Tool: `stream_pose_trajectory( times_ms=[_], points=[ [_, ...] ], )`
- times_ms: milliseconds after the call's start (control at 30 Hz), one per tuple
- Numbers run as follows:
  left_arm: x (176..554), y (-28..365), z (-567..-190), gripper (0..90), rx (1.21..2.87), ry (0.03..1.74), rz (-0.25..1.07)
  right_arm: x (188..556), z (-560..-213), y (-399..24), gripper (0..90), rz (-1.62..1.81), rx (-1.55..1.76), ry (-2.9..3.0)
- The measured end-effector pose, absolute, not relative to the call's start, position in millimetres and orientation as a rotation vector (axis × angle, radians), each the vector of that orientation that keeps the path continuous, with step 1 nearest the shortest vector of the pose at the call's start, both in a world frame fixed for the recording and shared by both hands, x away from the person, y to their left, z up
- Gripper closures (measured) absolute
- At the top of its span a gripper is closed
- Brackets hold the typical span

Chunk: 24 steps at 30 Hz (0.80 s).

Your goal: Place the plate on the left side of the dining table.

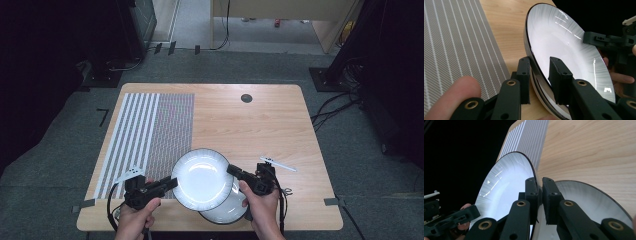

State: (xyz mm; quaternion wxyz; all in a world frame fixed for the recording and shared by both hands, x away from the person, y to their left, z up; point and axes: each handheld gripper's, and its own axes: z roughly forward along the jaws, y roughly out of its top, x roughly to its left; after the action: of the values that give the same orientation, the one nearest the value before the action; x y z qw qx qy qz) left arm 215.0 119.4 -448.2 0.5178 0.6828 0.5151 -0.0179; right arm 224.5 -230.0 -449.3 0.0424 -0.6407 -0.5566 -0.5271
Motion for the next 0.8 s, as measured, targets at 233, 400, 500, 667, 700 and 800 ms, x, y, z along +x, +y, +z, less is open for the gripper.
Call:
stream_pose_trajectory(
  times_ms=[233,400,500,667,700,800],
  points=[
    [224.5,136.3,-429.4,71.7,1.631,1.235,-0.007,238.6,-436.9,-213.8,84.1,-1.628,-1.929,-1.696],
    [230.6,148.6,-421.6,72.3,1.626,1.252,0.022,248.9,-428.6,-199.4,84.1,-1.627,-1.908,-1.702],
    [234.4,155.3,-418.8,72.8,1.627,1.262,0.031,254.9,-423.9,-191.1,84.0,-1.626,-1.899,-1.719],
    [239.2,164.4,-415.2,72.9,1.608,1.273,0.039,263.2,-419.8,-181.5,84.1,-1.617,-1.889,-1.724],
    [240.8,167.4,-414.2,72.9,1.603,1.277,0.04,265.3,-419.1,-179.1,84.1,-1.612,-1.887,-1.722],
    [244.5,174.6,-411.7,72.9,1.592,1.286,0.042,271.9,-417.6,-172.0,84.1,-1.6,-1.876,-1.718]
  ],
)
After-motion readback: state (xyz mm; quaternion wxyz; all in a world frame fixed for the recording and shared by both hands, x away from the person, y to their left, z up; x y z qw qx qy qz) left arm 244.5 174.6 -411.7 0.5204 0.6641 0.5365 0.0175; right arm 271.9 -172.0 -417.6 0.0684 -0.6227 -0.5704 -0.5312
